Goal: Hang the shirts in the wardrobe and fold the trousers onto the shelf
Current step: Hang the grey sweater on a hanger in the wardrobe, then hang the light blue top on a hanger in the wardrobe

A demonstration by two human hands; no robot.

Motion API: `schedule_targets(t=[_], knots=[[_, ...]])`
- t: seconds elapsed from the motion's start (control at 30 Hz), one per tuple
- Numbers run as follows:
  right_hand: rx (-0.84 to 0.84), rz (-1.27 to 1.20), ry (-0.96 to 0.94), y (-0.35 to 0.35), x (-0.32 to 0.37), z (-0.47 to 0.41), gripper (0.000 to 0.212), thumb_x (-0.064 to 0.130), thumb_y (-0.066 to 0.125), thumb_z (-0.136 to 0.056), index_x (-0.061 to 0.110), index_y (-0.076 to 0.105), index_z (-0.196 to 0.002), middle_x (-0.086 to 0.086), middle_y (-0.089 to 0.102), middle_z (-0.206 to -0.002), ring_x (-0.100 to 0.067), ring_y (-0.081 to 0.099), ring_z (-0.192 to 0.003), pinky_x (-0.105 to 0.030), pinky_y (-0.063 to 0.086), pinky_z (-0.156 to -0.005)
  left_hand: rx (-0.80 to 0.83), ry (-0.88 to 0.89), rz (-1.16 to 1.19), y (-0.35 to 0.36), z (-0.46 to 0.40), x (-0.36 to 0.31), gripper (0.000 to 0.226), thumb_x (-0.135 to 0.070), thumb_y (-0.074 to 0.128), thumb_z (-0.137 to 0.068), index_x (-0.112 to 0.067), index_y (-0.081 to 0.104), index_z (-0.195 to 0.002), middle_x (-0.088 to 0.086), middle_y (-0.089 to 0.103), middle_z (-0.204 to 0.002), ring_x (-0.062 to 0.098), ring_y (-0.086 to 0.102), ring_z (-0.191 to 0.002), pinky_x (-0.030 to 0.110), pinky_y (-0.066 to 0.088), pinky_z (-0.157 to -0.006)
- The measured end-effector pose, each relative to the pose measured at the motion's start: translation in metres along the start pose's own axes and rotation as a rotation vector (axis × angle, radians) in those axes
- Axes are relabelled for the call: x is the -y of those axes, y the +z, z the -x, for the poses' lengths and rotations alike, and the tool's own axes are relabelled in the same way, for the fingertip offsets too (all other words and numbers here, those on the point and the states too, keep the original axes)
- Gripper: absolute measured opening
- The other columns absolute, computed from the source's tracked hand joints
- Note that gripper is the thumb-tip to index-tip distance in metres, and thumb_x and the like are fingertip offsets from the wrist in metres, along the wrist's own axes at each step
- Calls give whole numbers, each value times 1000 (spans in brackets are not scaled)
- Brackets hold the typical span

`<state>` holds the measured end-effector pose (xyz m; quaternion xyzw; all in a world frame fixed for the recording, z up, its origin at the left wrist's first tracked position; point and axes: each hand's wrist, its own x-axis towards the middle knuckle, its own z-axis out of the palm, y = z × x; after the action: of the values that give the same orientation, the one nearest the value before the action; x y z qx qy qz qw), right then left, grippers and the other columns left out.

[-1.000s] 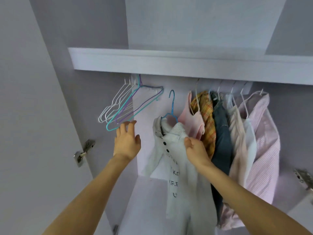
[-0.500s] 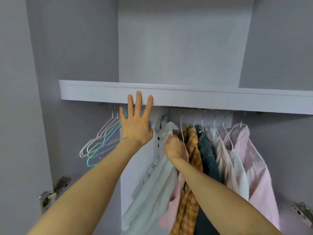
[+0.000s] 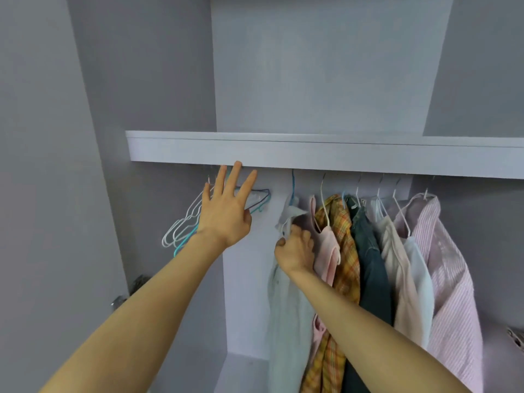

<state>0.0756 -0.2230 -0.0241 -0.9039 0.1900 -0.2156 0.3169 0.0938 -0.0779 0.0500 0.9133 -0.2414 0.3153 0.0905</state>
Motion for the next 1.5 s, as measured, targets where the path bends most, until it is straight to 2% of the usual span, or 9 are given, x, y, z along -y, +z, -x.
schedule_targets(t=[0.13, 0.23, 0.33, 0.57, 0.73, 0.93, 1.2, 1.37, 1.5], knots=[[-41, 30, -305, -12, 3, 42, 41, 13, 45, -90, 9, 46, -131, -10, 45, -133, -29, 39, -122, -34, 29, -97, -17, -143, 161, -15, 48, 14, 60, -16, 54, -88, -18, 32, -144, 10, 15, -155, 30, 7, -144, 49, 14, -114], [192, -164, -419, -9, 9, 77, 28, 4, 46, -88, 5, 59, -113, -10, 62, -114, -28, 53, -110, -34, 40, -94, -111, -297, 265, -25, 101, 26, 39, -6, 60, -83, -5, 58, -122, 17, 51, -129, 39, 46, -118, 48, 39, -96], [421, -259, -486, 13, 14, 115, 22, 5, 46, -91, 7, 64, -104, -5, 64, -108, -23, 58, -99, -31, 45, -87, -116, -483, 226, -31, 174, 35, 29, -7, 61, -83, -6, 63, -112, 14, 61, -114, 38, 55, -101, 43, 42, -86], [1042, -289, -644, 88, 42, 248, 22, 11, 44, -93, 10, 64, -102, -5, 69, -101, -21, 62, -98, -30, 45, -88, 63, -989, -18, -66, 368, 36, 37, -24, 49, -93, -19, 51, -130, 2, 52, -131, 24, 48, -119, 32, 33, -95], [1396, -275, -850, 108, 58, 372, 23, 10, 42, -95, 10, 64, -102, -3, 68, -97, -20, 64, -93, -27, 46, -82, 37, -1366, -187, -131, 505, -1, 35, -25, 46, -95, -19, 51, -129, -1, 50, -132, 21, 47, -120, 31, 33, -96], [1765, -182, -1191, 85, 71, 570, 24, 12, 42, -95, 10, 63, -105, -1, 66, -94, -19, 60, -91, -23, 43, -78, -118, -1815, -452, -232, 672, -102, 35, -21, 51, -92, -17, 55, -127, 4, 52, -132, 25, 49, -119, 34, 39, -97], [2077, 26, -1473, 44, 58, 800, 23, 12, 37, -95, 20, 59, -100, 6, 60, -87, -15, 58, -86, -26, 45, -81, -415, -2296, -524, -309, 852, -211, 34, -15, 49, -93, -9, 53, -126, 10, 51, -129, 27, 46, -121, 39, 38, -96], [2139, 227, -1540, 48, 22, 929, 27, 12, 35, -94, 16, 59, -107, 5, 61, -90, -19, 59, -93, -29, 45, -83, -531, -2582, -299, -305, 975, -257, 36, -16, 49, -93, -7, 49, -128, 14, 50, -128, 29, 45, -120, 36, 38, -97], [2103, 433, -1646, 73, -20, 1000, 33, 14, 33, -95, 15, 52, -122, -5, 62, -114, -23, 55, -105, -28, 41, -80, -429, -2717, -172, -268, 1051, -287, 41, -24, 51, -92, -11, 47, -130, 13, 48, -130, 30, 46, -119, 36, 39, -93]])
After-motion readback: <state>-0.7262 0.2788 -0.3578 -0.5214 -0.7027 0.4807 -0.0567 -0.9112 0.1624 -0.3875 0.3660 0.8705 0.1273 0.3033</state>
